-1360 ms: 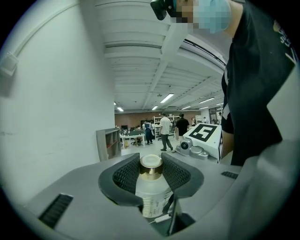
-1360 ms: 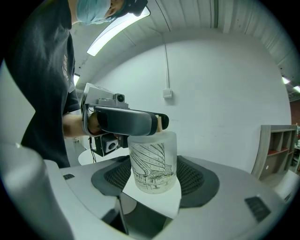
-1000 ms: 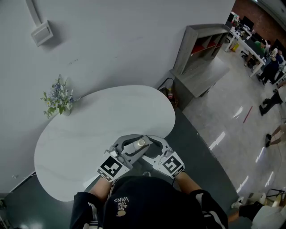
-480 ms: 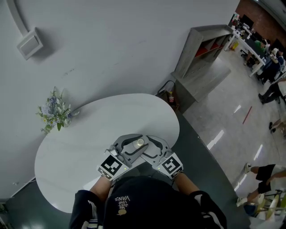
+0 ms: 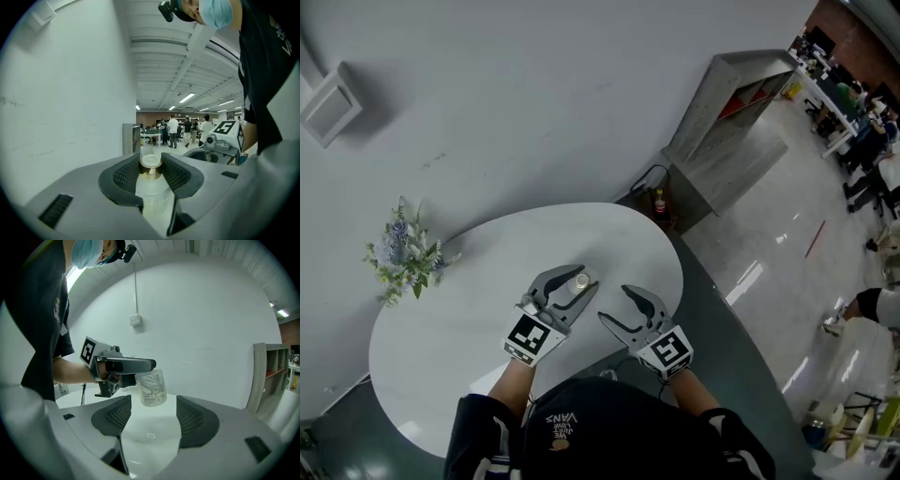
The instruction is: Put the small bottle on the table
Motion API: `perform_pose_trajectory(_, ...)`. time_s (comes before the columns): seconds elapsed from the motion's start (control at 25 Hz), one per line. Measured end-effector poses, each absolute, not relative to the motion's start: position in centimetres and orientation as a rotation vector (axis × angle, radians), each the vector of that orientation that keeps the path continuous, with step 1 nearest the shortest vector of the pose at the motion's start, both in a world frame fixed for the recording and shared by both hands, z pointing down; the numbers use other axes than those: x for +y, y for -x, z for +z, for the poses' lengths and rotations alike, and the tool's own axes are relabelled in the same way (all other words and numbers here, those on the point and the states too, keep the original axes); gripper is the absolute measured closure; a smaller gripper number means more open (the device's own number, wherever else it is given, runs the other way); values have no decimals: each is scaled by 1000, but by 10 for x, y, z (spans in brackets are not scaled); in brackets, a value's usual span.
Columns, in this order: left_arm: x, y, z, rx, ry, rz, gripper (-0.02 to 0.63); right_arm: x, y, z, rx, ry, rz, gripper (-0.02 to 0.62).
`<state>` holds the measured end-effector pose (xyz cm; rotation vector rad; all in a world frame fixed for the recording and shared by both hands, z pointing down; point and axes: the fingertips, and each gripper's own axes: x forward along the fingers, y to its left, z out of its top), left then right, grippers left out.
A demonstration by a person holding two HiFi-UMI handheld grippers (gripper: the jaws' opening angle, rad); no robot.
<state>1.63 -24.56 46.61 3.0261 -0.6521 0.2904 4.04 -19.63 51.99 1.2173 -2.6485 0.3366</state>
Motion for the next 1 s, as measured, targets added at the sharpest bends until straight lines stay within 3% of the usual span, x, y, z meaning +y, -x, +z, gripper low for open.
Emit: perform_pose_trajectory(1.0, -399, -2, 592, -934, -2900, 324, 446, -227, -50, 583, -2460, -1336, 573, 328)
